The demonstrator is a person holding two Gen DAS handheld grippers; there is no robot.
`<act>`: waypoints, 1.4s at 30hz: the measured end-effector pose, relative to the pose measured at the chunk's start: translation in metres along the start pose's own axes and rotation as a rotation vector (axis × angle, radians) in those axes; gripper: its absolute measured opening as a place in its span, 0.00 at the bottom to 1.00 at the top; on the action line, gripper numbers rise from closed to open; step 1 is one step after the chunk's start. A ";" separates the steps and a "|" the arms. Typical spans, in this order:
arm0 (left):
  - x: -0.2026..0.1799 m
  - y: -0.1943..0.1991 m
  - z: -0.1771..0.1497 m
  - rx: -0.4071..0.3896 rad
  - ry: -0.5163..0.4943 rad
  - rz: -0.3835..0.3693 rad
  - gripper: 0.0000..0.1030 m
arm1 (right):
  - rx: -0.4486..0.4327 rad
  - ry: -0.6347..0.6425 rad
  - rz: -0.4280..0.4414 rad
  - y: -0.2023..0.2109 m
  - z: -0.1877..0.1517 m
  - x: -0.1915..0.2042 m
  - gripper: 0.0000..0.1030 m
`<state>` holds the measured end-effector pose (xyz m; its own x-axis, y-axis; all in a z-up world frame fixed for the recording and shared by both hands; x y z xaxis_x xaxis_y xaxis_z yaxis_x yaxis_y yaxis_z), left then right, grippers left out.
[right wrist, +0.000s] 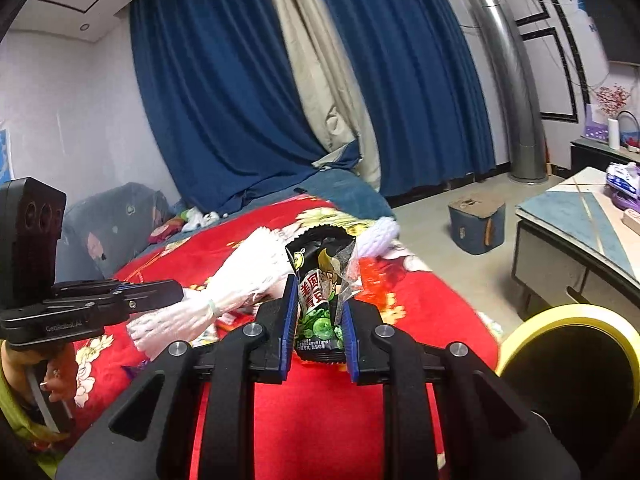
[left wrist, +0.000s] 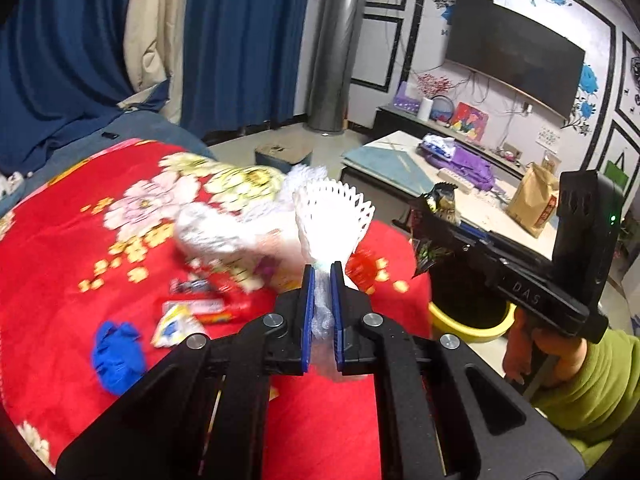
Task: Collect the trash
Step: 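Carry the foam net and snack bag over the yellow bin and open both tools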
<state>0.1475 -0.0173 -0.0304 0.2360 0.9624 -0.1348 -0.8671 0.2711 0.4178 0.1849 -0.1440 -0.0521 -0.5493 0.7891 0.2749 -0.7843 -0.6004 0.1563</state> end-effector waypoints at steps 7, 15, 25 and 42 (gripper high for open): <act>-0.044 -0.025 0.010 -0.017 0.002 -0.079 0.04 | -0.019 -0.023 -0.094 0.019 0.008 -0.045 0.19; -0.089 -0.052 0.005 0.004 -0.002 -0.168 0.04 | -0.039 -0.057 -0.220 0.052 0.005 -0.102 0.19; -0.147 -0.093 -0.023 0.093 -0.028 -0.265 0.04 | -0.052 -0.121 -0.365 0.090 -0.004 -0.163 0.19; -0.194 -0.147 -0.078 0.249 -0.065 -0.326 0.04 | 0.057 -0.274 -0.500 0.112 -0.049 -0.235 0.20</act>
<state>0.1948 -0.2454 -0.1357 0.5148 0.8223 -0.2424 -0.6116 0.5505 0.5683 0.2117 -0.3904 -0.1458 -0.0145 0.9211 0.3892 -0.9086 -0.1746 0.3794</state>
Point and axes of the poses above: each gripper's, at about its wrist camera, not at the fingertips, and y roughly against the way its jaws point, x to its left, z to its top, the point moved 8 cm from there along -y, roughly the way its jaws point, and after that the axes turned 12 degrees about -x, right-handed, at the moved point
